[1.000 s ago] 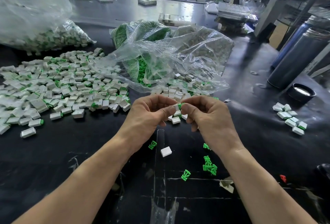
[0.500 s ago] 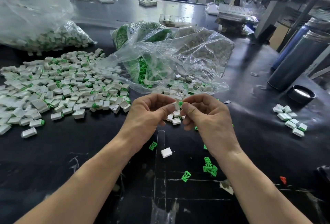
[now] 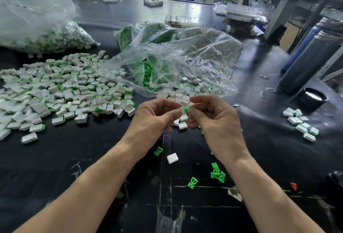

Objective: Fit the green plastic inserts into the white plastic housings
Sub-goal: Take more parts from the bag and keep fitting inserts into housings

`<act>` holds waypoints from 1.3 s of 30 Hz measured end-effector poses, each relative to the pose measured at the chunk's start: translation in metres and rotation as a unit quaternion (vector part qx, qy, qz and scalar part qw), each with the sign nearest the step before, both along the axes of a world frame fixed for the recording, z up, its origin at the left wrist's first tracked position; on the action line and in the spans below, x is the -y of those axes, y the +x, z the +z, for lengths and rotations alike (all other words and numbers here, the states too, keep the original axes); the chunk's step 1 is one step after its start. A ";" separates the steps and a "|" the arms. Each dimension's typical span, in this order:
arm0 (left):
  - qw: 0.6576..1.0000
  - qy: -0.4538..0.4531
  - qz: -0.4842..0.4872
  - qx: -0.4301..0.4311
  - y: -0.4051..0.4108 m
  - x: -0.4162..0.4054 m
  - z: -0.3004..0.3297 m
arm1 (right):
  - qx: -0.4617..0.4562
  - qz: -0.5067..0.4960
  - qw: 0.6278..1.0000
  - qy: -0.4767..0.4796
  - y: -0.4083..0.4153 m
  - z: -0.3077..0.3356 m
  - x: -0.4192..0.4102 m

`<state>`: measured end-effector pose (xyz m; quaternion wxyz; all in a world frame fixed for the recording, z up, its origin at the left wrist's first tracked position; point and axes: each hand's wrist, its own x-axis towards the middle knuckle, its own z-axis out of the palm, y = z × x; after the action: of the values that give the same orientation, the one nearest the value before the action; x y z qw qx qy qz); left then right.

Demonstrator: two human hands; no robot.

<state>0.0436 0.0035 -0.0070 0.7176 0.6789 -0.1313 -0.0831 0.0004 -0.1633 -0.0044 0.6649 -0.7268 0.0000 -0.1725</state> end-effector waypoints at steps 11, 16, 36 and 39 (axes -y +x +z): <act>1.000 0.030 0.006 -0.002 -0.002 -0.001 -0.001 | -0.018 0.005 0.999 0.029 -0.002 0.003 -0.004; 0.999 0.049 -0.004 0.005 -0.002 -0.002 0.001 | -0.028 -0.011 0.999 0.013 0.000 0.002 -0.005; 0.999 0.039 0.010 0.014 -0.002 -0.001 -0.002 | -0.050 0.005 0.998 0.026 -0.004 0.007 -0.009; 0.999 0.044 0.015 0.021 -0.001 -0.002 -0.001 | -0.068 -0.004 0.998 -0.004 -0.005 0.008 -0.006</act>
<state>0.0425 0.0059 -0.0082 0.6849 0.7137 -0.1324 -0.0637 -0.0042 -0.1569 0.0035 0.6595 -0.7397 0.0474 -0.1253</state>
